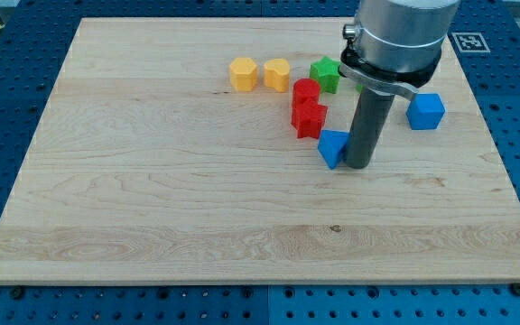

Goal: Place the blue cube at the bottom of the blue triangle

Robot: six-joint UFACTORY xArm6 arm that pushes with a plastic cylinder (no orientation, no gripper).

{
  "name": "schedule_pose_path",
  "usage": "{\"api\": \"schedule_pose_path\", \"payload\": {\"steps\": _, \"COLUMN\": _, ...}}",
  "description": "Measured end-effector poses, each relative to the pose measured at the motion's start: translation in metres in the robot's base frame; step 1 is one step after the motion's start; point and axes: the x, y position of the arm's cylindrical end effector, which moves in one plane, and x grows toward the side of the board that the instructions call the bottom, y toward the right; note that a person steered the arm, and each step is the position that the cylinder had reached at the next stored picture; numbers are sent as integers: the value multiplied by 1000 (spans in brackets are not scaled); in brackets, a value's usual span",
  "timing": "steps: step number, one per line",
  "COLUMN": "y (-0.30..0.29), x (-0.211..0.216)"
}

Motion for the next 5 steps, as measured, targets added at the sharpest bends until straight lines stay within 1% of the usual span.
{"api": "schedule_pose_path", "payload": {"steps": 3, "y": -18, "x": -8}}
{"api": "schedule_pose_path", "payload": {"steps": 4, "y": 7, "x": -2}}
{"api": "schedule_pose_path", "payload": {"steps": 5, "y": 80, "x": 10}}
